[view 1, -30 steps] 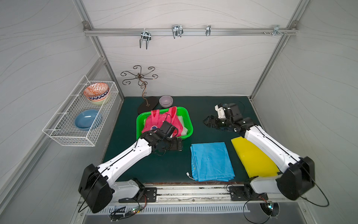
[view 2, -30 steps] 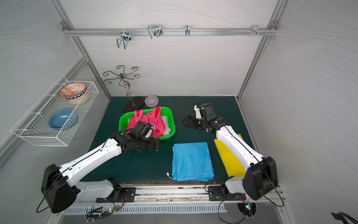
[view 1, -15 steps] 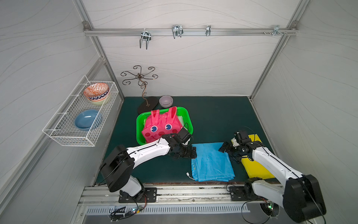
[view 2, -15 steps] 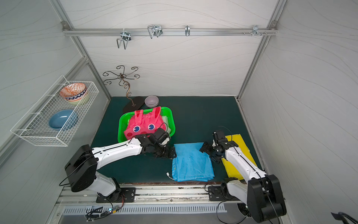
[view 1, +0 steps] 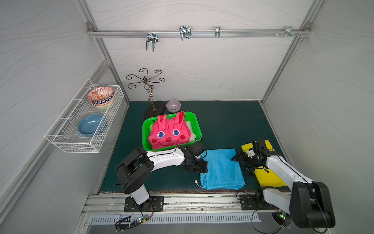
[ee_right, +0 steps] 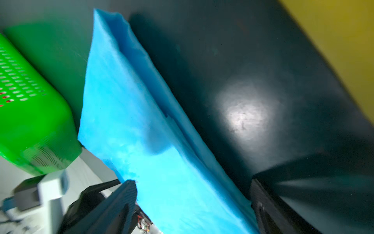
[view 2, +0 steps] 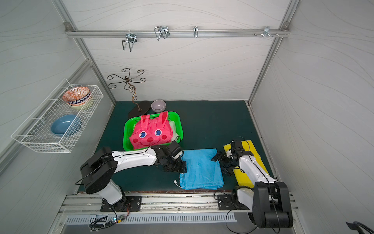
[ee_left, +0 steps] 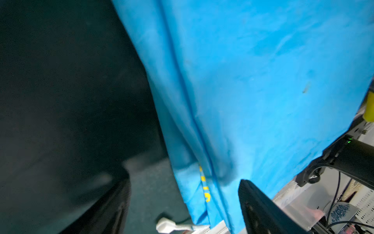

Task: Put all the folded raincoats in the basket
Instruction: Move the basket to the center of the board.

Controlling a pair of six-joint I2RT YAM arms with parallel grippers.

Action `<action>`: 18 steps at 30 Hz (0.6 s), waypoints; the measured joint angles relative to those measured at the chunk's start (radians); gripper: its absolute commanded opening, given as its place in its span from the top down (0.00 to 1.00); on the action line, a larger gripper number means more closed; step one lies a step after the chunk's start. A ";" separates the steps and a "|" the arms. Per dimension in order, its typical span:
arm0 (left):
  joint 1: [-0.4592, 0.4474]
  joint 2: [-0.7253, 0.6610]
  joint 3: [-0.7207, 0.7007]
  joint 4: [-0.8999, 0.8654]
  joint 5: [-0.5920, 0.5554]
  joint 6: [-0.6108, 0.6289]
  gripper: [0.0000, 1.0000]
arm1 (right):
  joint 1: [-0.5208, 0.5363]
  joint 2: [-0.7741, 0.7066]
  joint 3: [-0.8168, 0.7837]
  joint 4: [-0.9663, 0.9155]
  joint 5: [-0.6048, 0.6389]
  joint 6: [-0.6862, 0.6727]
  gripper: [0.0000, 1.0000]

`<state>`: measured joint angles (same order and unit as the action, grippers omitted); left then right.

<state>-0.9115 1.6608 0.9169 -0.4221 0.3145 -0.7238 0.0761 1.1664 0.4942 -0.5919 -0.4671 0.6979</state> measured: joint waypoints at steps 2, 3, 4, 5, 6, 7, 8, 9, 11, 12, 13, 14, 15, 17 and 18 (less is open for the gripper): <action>0.013 0.017 -0.003 0.035 0.036 -0.008 0.32 | -0.002 0.014 0.006 0.003 -0.027 -0.013 0.06; 0.019 0.024 -0.002 0.046 0.051 -0.010 0.37 | -0.004 0.018 0.008 0.004 -0.037 -0.018 0.06; 0.026 0.031 -0.003 0.061 0.064 -0.011 0.42 | -0.007 0.020 0.008 0.006 -0.048 -0.023 0.06; 0.030 0.036 -0.005 0.078 0.076 -0.011 0.46 | -0.009 0.022 0.006 0.007 -0.056 -0.029 0.06; 0.032 0.039 -0.010 0.095 0.084 -0.013 0.48 | -0.010 0.024 0.006 0.009 -0.066 -0.036 0.06; 0.034 0.041 -0.015 0.112 0.092 -0.011 0.52 | -0.012 0.029 0.005 0.011 -0.076 -0.042 0.06; 0.034 0.041 -0.022 0.127 0.100 -0.010 0.56 | -0.013 0.034 0.005 0.014 -0.084 -0.044 0.06; 0.034 0.041 -0.029 0.139 0.107 -0.007 0.61 | -0.014 0.038 0.005 0.016 -0.092 -0.045 0.07; 0.034 0.042 -0.042 0.156 0.123 -0.005 0.81 | -0.018 0.050 0.005 0.022 -0.110 -0.048 0.07; 0.034 0.044 -0.047 0.160 0.131 0.002 0.96 | -0.019 0.056 0.005 0.025 -0.119 -0.049 0.07; 0.033 0.047 -0.053 0.162 0.139 0.009 1.00 | -0.020 0.064 0.006 0.028 -0.130 -0.051 0.07; 0.034 0.047 -0.060 0.163 0.147 0.019 1.00 | -0.020 0.074 0.007 0.032 -0.144 -0.054 0.07; 0.036 0.046 -0.065 0.169 0.150 0.018 1.00 | -0.021 0.083 0.010 0.034 -0.156 -0.059 0.07; 0.051 0.033 -0.085 0.190 0.156 0.021 1.00 | -0.021 0.101 0.013 0.037 -0.182 -0.071 0.07; 0.060 0.019 -0.101 0.196 0.159 0.022 1.00 | -0.021 0.108 0.014 0.037 -0.194 -0.081 0.07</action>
<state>-0.8520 1.6798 0.8162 -0.2260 0.4736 -0.7021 0.0555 1.2739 0.5083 -0.5552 -0.6609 0.6170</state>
